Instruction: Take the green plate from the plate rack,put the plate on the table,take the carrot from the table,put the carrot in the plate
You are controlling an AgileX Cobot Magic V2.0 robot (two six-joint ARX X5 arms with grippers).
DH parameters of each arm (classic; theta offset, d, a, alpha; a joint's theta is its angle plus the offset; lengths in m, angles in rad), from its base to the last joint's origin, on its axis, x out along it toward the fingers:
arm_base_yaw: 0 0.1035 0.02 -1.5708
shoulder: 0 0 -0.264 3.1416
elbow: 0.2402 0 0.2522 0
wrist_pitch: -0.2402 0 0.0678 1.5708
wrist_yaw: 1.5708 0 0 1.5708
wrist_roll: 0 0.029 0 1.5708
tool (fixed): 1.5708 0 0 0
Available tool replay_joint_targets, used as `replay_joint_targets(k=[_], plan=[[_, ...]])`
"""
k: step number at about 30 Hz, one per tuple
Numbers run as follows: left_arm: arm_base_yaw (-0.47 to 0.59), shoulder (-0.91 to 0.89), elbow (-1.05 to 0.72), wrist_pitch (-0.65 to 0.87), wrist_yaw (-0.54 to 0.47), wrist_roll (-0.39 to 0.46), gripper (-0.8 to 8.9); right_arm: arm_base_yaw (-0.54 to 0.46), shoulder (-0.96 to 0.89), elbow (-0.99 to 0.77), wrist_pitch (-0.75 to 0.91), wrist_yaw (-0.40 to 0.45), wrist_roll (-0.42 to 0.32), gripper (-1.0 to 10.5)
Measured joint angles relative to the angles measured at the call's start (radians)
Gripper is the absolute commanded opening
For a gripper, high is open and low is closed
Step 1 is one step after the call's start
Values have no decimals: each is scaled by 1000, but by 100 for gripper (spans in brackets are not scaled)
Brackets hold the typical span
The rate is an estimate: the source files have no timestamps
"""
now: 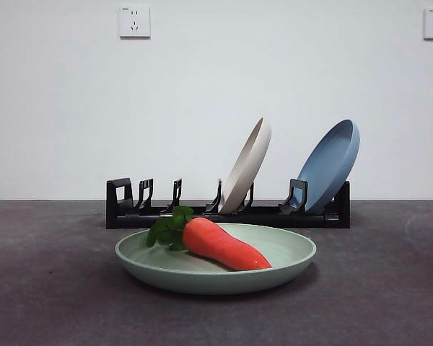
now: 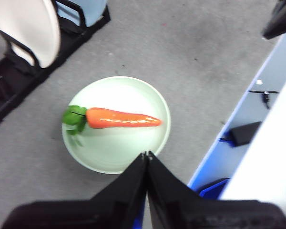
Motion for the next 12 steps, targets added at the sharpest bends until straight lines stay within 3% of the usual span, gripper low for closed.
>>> replay_joint_targets(k=[5, 8, 12], plan=[[107, -39, -6, 193, -77, 129, -3, 0, 0, 0, 0, 0, 0, 0], [245, -96, -44, 400, -26, 241, -3, 0, 0, 0, 0, 0, 0, 0], [468, -201, -174, 648, 79, 297, -3, 0, 0, 0, 0, 0, 0, 0]])
